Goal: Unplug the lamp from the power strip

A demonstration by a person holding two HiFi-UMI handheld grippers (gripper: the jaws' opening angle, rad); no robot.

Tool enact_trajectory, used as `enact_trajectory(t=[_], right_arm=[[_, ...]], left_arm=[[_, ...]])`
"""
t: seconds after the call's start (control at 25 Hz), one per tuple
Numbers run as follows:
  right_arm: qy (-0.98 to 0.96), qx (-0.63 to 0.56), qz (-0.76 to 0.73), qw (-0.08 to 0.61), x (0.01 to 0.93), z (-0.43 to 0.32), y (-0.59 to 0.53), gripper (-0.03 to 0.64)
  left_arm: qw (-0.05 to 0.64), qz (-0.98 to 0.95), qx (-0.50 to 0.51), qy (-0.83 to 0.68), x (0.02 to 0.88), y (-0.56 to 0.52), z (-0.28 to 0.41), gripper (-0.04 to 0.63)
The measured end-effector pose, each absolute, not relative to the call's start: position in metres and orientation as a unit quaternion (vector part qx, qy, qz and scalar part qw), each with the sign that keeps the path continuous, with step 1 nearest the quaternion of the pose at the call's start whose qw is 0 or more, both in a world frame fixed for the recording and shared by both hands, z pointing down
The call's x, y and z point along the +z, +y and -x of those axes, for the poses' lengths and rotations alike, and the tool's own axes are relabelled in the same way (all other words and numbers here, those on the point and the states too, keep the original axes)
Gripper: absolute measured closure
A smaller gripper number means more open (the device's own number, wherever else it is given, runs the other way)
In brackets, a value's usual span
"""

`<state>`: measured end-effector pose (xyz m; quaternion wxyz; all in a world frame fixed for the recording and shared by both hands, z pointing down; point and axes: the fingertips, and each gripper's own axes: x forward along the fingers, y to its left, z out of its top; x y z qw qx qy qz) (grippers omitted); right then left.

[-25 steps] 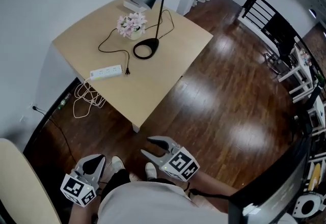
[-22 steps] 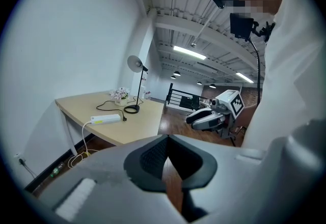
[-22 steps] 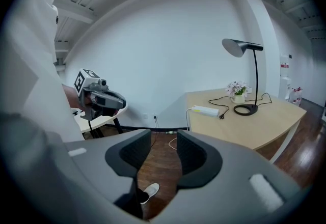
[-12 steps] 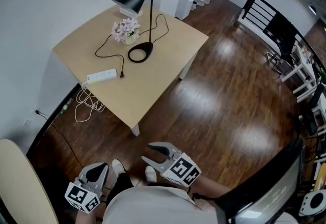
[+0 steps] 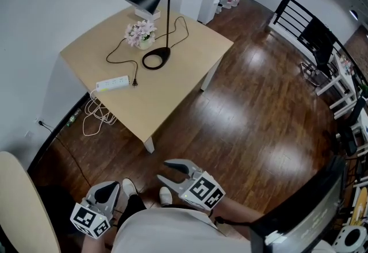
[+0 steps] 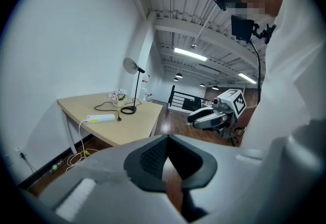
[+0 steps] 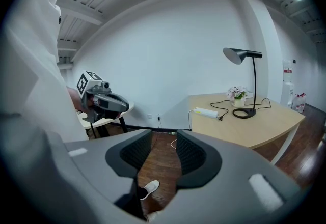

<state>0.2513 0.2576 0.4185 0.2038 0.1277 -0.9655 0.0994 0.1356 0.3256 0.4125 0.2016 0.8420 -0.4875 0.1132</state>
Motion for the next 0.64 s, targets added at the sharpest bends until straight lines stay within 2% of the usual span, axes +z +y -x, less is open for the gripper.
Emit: enact_trajectory(t=[0.64], right_arm=[[-0.966,0.098,-0.123,0.206,0.422,-0.267,0.263,0.462]], left_arm=[[0.207,-0.838,0.122,-0.490,0.420,0.334,-0.150,0.589]])
